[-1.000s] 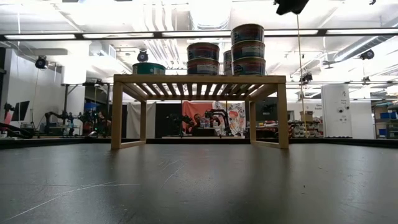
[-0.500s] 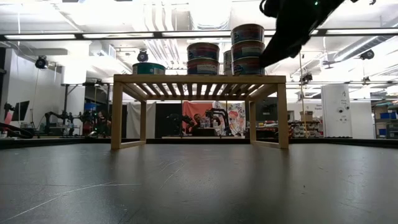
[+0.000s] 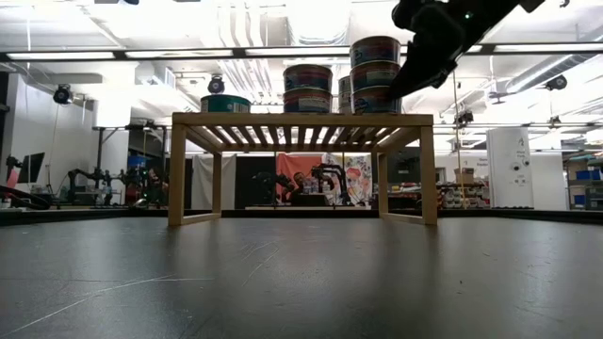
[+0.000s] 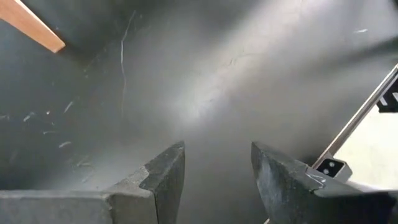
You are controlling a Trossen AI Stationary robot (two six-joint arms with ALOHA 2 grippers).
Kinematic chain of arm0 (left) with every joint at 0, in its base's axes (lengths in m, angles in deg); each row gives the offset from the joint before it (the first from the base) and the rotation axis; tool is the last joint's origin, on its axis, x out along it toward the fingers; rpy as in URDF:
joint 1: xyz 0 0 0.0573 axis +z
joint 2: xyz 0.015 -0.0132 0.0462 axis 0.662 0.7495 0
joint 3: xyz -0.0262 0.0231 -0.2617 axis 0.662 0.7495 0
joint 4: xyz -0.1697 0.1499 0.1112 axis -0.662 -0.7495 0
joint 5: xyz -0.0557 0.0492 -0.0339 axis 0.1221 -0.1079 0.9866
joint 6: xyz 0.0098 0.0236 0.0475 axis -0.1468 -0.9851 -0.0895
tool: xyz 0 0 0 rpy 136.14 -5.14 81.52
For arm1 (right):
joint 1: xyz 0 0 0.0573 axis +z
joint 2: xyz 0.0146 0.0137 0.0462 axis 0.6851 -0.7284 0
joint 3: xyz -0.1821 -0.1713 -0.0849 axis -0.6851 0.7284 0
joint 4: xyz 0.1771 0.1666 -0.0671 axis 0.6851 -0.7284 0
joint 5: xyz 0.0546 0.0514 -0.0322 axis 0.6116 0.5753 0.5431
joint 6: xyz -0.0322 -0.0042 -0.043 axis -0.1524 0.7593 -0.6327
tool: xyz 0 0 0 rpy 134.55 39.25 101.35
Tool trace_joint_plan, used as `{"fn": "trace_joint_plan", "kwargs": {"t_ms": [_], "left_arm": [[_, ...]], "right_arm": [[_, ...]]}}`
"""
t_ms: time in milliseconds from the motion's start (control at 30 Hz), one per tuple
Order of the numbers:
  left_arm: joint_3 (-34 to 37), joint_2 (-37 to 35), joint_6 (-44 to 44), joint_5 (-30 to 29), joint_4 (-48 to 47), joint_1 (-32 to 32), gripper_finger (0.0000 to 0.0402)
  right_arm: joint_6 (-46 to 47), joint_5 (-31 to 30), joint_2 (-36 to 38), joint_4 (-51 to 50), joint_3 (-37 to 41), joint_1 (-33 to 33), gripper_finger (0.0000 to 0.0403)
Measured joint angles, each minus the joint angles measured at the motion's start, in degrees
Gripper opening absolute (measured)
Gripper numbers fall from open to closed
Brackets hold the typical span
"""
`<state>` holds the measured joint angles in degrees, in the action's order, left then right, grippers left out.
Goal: Stack canned seafood by type on shelf
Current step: Stack the blue pink tuna can on top of the blue pink tuna can on the shelf
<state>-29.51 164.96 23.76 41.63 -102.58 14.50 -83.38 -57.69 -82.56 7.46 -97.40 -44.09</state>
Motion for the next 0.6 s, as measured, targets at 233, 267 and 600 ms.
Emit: {"fn": "trace_joint_plan", "kwargs": {"t_ms": [233, 267, 600], "left_arm": [[0.00, 0.00, 0.00, -1.06, 0.00, 0.00, 0.0168], [0.00, 0.00, 0.00, -1.06, 0.00, 0.00, 0.0168], [0.00, 0.00, 0.00, -1.08, 0.00, 0.00, 0.0168]], "right_arm": [[-2.34, -1.77, 0.24, 1.30, 0.00, -3.13, 0.0009], [-2.62, -1.82, 0.30, 1.73, 0.00, -3.41, 0.0009], [-3.61, -1.49, 0.26, 1.93, 0.00, -5.62, 0.0009]]}}
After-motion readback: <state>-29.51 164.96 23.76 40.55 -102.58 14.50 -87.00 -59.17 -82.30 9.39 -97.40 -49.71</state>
